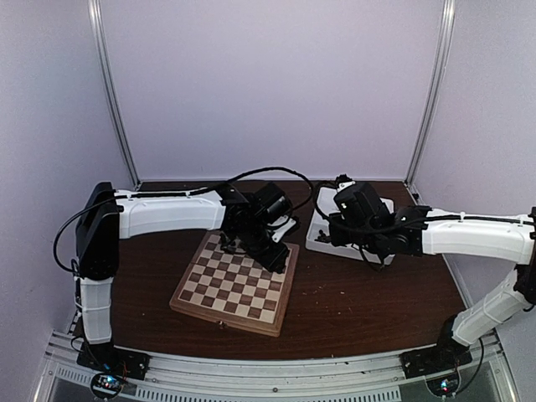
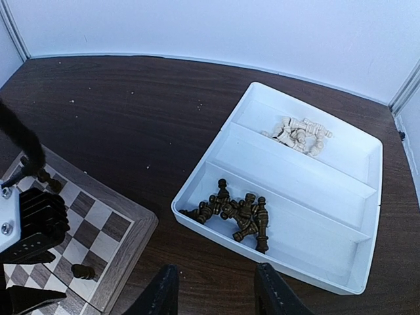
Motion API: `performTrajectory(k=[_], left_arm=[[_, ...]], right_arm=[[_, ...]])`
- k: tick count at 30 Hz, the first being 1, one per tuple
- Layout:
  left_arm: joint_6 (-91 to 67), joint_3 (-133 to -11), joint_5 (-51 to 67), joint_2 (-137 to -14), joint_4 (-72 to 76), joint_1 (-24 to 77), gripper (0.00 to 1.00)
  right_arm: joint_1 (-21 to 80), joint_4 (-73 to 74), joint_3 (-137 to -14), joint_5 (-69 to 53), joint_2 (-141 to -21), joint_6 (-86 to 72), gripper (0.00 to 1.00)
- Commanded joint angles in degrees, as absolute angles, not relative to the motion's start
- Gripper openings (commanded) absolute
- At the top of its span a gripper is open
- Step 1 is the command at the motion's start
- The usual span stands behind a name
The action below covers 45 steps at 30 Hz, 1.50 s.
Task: Set up the chess pieces on the board
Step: Pick up the chess piece from the chessboard.
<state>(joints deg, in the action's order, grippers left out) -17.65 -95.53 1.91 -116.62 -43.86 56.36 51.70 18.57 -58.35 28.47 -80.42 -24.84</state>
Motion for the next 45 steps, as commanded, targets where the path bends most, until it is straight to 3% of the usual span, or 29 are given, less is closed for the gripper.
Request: performTrajectory(k=[1,18,26,32,45], left_arm=[[-17.01,-98.35,1.34,-118.45,-44.08,56.31,0.44],[-15.63,-102.17,-3.92,-123.49,-45.75,56.32,0.39],[-15.50,-103.51,-3.18,-125.04,-46.08,56.34,0.27],[-15.65,-104.58,-5.15,-125.02,-47.09,56.29,0.13],[-13.98,-109.70,-10.50,-126.16,-48.94,53.35,0.13]], right_arm=[[51.16,16.98,-56.74,30.20,-77.71,-25.13,0.42],[50.68,16.95,-55.31,29.79,-76.73,-25.04,0.43],[50.32,17.05,-55.30,29.54,-77.12,-25.14,0.43],[50.10,17.05,-55.35,29.23,-77.39,-25.27,0.43],[49.53,17.35,-54.68,29.25,-76.86,-25.30,0.43]])
